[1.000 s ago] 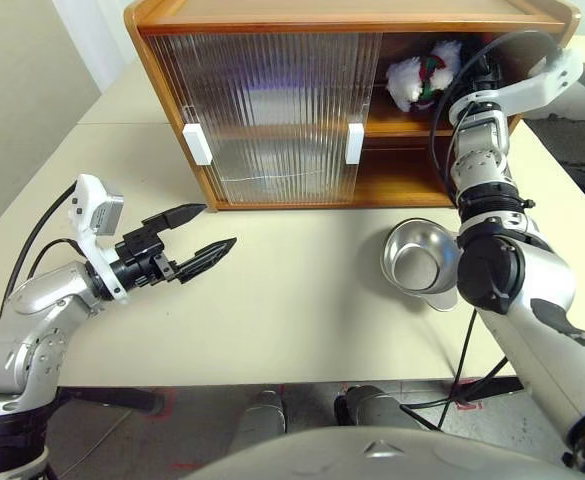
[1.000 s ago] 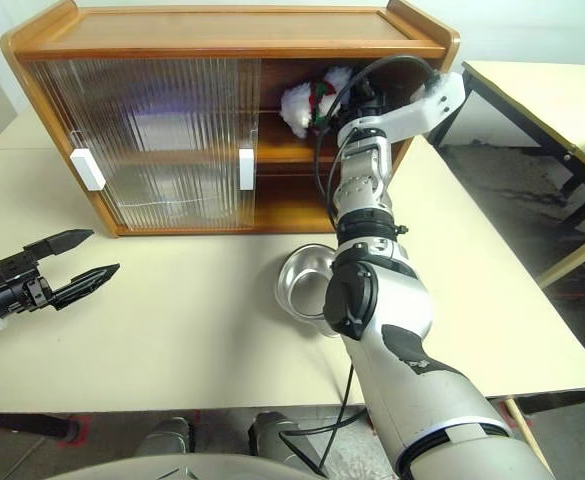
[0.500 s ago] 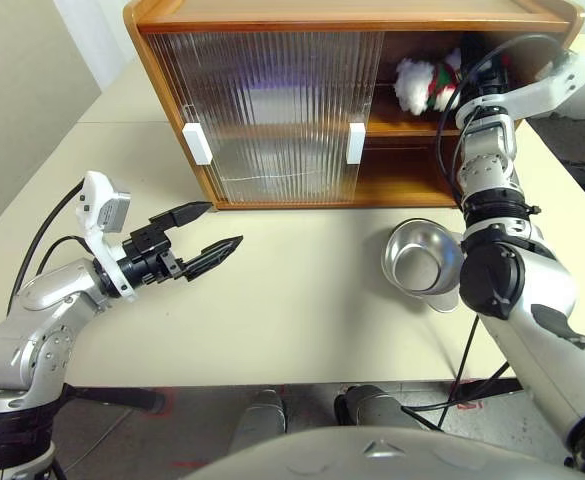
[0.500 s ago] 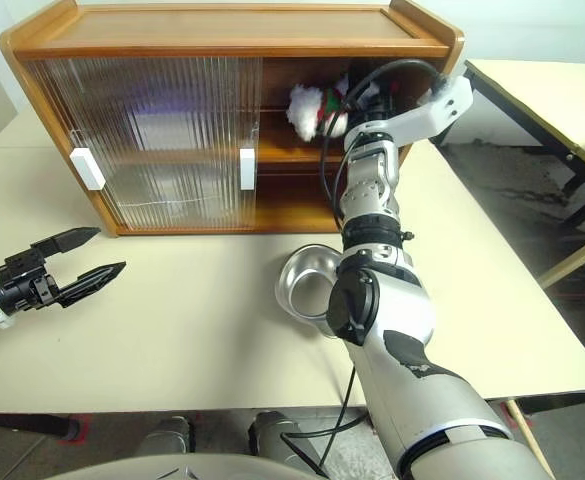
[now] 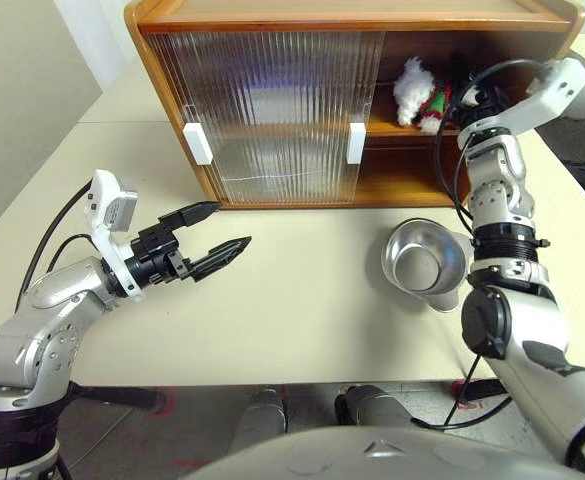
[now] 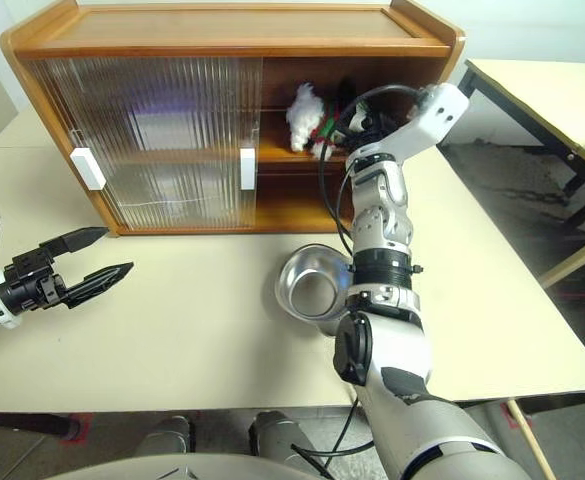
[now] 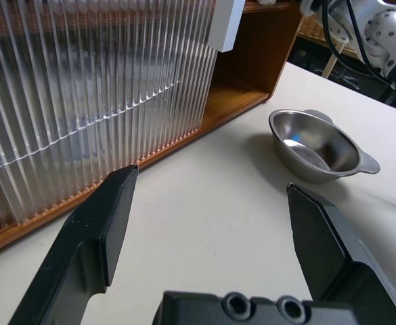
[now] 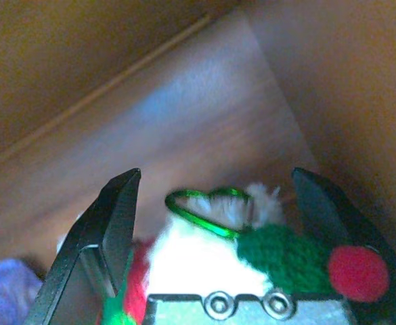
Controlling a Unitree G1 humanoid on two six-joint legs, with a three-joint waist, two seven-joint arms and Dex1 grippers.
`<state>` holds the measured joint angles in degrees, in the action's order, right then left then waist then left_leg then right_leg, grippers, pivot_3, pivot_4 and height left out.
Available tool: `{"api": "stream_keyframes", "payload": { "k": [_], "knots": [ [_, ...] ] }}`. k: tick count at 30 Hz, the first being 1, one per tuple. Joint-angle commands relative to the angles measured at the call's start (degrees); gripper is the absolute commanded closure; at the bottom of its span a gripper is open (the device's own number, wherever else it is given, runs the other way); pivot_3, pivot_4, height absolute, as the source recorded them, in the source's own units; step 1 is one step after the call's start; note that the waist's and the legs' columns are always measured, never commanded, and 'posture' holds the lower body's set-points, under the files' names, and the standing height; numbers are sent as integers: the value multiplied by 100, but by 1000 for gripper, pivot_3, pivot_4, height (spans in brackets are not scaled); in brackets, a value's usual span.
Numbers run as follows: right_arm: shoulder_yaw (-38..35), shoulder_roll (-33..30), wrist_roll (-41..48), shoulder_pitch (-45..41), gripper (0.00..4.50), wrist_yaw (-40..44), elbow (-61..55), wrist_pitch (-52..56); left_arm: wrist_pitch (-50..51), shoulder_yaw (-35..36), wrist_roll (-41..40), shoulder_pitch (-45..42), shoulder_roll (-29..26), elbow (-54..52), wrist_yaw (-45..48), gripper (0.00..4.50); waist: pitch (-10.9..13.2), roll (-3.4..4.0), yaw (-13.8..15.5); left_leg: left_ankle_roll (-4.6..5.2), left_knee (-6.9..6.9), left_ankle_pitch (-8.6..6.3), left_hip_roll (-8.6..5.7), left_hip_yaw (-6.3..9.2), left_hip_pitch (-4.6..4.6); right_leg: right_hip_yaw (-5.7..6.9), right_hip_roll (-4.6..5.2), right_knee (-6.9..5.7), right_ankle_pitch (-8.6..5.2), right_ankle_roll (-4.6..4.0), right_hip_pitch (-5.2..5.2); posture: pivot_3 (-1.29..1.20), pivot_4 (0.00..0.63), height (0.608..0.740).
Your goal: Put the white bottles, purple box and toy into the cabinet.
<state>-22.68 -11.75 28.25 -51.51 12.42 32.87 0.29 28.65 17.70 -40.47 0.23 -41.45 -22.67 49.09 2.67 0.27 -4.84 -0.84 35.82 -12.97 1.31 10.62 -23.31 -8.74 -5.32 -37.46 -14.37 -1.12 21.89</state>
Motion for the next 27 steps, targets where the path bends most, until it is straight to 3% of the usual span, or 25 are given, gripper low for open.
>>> {"api": "stream_keyframes", "payload": {
  "k": [1, 10, 21, 27],
  "knots": [
    [230, -154, -196, 145, 59, 36, -312, 288, 58, -23, -70, -51, -25, -88, 20, 0, 0, 0, -2, 0, 1, 0, 0, 0, 0, -1, 0, 0, 0, 1, 0, -116, 80, 740],
    [560, -95, -532, 95, 59, 153, -126, 355, 69, -61, -157, -127, 8, -87, -2, 0, 0, 0, -18, 1, 1, 0, 0, -1, 1, -3, -1, 0, 1, 3, 0, -118, 78, 740],
    [703, -26, -1121, -603, 59, 207, 1285, -945, 209, -54, -408, -158, 117, -282, -108, 0, 0, 0, -5, 3, 1, 2, 0, 2, 1, -2, -2, 0, 3, 4, 1, -104, 68, 740],
    [623, -186, -1118, -526, 59, 262, 1297, -1337, 199, -69, -463, -127, 121, -301, -69, 0, 0, 0, -8, 3, 1, 2, 0, -1, -1, -2, -1, 0, 3, 4, 2, -120, 62, 740]
  ]
}}
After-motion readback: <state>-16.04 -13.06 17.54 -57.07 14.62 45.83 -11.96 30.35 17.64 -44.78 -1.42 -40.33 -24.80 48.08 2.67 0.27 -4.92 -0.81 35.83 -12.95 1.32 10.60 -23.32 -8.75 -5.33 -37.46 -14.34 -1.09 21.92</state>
